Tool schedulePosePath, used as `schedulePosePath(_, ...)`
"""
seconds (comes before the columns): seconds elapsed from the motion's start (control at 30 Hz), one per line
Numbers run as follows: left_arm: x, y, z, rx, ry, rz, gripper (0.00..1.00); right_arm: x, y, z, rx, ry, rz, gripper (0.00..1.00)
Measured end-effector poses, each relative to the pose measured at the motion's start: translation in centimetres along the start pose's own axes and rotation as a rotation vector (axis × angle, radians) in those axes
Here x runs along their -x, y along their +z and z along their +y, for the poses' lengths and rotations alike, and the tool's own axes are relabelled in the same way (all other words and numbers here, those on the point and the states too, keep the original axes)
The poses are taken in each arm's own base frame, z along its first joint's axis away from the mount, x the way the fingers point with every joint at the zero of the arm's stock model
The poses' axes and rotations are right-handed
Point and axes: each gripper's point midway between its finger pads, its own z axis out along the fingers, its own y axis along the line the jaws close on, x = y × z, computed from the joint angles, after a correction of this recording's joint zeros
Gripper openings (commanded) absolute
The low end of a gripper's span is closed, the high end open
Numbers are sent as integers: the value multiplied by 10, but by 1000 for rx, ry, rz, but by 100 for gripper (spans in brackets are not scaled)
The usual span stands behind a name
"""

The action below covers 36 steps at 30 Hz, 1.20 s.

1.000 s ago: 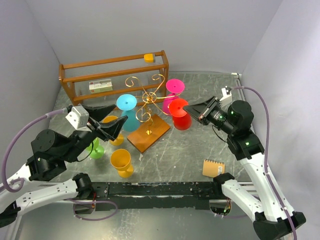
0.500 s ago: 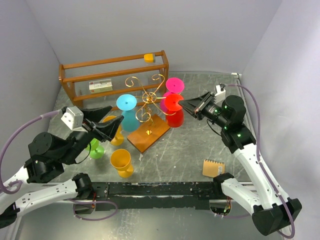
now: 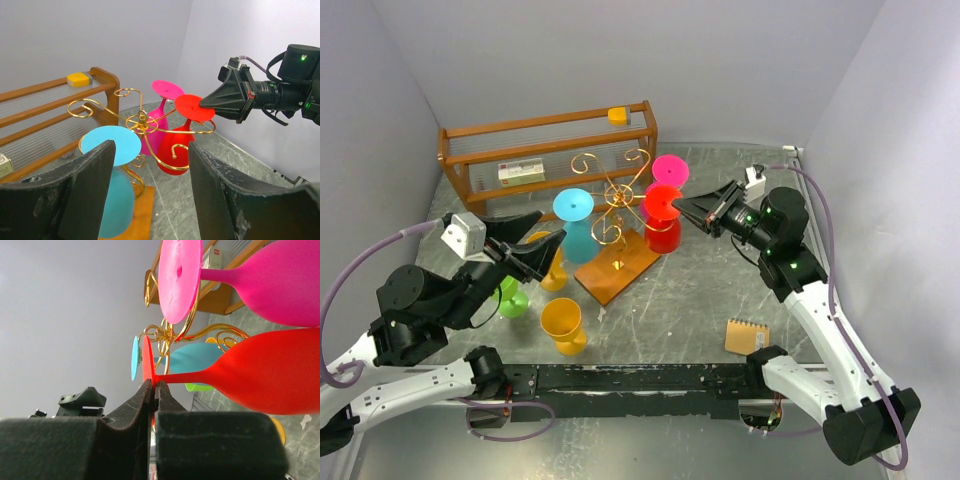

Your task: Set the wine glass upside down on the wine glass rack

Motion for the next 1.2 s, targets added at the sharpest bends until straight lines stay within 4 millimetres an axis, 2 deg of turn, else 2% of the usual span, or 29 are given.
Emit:
schedulePosePath(0.6, 0, 0, 3, 17, 0, -1, 70, -12, 9, 1, 17, -3, 98, 0)
schedulePosePath(1.2, 0, 0, 5, 27, 0, -1, 70, -26, 5, 12, 64, -65, 175, 0)
